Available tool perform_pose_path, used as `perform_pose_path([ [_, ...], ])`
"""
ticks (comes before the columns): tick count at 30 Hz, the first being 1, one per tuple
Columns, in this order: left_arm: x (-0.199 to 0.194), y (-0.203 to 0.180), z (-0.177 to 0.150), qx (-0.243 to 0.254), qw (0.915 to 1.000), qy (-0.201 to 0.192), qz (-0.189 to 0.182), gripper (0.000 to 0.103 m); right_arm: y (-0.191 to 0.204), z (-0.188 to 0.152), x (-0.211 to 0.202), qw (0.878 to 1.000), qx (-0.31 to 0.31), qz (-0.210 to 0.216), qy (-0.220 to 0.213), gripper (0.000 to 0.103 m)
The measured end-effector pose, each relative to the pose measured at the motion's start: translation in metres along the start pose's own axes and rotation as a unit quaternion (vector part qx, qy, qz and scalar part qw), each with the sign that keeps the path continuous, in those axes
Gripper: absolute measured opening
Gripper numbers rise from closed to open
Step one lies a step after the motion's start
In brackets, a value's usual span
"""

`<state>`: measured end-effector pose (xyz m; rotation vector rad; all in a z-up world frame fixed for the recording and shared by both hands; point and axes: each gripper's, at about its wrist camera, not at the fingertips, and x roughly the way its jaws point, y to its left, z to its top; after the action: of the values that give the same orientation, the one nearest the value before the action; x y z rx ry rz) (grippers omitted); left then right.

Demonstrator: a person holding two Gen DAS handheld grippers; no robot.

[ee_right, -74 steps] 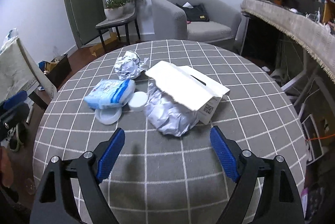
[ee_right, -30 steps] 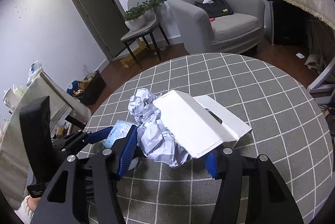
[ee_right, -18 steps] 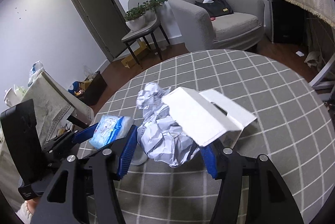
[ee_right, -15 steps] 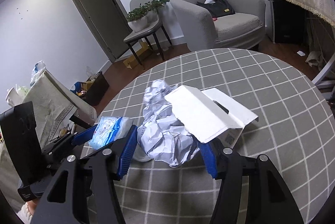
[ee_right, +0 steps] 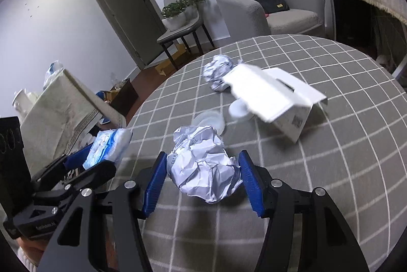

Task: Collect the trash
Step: 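Grasp the blue wipes pack with the left gripper while the right grasps a foil ball, then drop the wipes pack and foil ball into the teal bin with both grippers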

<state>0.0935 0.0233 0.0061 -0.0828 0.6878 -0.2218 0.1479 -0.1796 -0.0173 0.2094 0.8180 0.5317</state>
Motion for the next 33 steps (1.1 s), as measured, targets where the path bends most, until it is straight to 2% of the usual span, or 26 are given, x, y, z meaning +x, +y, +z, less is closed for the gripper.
perform_pose_path([
  [12, -0.024, 0.024, -0.035, -0.015, 0.9995, 0.013, 0.023, 0.077, 0.031, -0.032, -0.017, 1.0, -0.013, 0.004, 0.001, 0.058],
  [23, -0.038, 0.057, -0.055, -0.022, 0.9983, 0.023, 0.048, 0.077, 0.07, -0.041, -0.015, 0.998, -0.052, 0.027, 0.001, 0.058],
  [29, -0.033, 0.08, -0.067, -0.024, 0.9963, 0.05, 0.066, 0.077, 0.096, -0.041, -0.002, 0.997, -0.069, 0.04, 0.007, 0.058],
  [33, -0.022, 0.095, -0.08, -0.026, 0.9934, 0.089, 0.067, 0.078, 0.115, -0.041, 0.009, 0.996, -0.078, 0.05, 0.012, 0.058],
])
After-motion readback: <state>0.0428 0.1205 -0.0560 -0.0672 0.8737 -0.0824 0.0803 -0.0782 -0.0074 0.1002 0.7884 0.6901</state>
